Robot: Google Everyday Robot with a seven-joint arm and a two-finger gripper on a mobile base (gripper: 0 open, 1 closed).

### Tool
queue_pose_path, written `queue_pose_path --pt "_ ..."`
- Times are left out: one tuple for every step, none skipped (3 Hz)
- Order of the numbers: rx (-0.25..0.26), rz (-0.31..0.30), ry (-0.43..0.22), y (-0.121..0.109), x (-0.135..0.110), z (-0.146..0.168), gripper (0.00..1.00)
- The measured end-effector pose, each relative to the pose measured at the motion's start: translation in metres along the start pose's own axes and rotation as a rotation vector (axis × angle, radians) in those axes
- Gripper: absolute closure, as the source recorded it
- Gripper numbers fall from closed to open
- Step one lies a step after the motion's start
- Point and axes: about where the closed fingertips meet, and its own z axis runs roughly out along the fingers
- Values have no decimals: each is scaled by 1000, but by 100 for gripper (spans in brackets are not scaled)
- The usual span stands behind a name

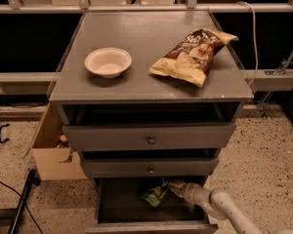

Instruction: Place green rice chip bag into bottom drawer

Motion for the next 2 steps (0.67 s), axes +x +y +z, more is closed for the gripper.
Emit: queue_pose_path --pt "-87 -41 12 6 8 7 100" --pt "-164 -81 44 8 7 4 100"
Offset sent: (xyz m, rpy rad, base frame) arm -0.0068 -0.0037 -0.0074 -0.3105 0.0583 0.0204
